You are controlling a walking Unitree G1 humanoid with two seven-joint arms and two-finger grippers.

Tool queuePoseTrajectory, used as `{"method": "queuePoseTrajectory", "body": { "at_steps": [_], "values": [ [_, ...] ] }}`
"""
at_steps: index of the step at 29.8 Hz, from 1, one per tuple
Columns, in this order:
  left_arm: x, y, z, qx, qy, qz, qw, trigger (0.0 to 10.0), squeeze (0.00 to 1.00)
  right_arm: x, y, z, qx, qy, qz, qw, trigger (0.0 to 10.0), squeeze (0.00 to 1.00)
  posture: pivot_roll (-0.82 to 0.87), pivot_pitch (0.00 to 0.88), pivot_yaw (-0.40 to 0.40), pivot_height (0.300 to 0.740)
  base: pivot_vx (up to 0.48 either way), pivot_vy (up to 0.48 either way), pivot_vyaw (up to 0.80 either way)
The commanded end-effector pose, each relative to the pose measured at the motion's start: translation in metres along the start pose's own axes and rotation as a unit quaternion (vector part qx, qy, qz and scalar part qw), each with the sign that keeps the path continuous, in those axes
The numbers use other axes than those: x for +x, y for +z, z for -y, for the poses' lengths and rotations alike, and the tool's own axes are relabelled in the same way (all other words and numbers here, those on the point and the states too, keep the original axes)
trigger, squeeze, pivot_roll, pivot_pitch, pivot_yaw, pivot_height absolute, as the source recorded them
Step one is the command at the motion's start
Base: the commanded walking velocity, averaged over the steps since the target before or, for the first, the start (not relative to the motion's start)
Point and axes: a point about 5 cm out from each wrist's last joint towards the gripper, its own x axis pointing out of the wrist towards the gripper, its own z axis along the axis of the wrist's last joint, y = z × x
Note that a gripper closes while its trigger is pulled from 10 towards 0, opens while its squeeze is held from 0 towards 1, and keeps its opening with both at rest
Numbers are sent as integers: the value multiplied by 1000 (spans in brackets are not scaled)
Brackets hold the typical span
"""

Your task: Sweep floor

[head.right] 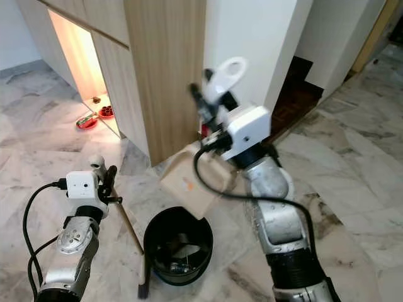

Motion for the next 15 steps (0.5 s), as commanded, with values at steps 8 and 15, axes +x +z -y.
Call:
{"method": "queuePoseTrajectory", "body": {
  "at_steps": [8, 15],
  "values": [
    [4, 6, 0, -1, -3, 16, 1000, 10000, 0, -13, -13, 52, -82, -165, -47, 982, 10000, 0, 68, 0, -36, 740, 0, 0, 0],
    [4, 7, -4, 2, 1, 16, 1000, 10000, 0, -37, -41, 58, -82, -205, -94, 971, 10000, 0, 68, 0, -37, 740, 0, 0, 0]
  ]
}}
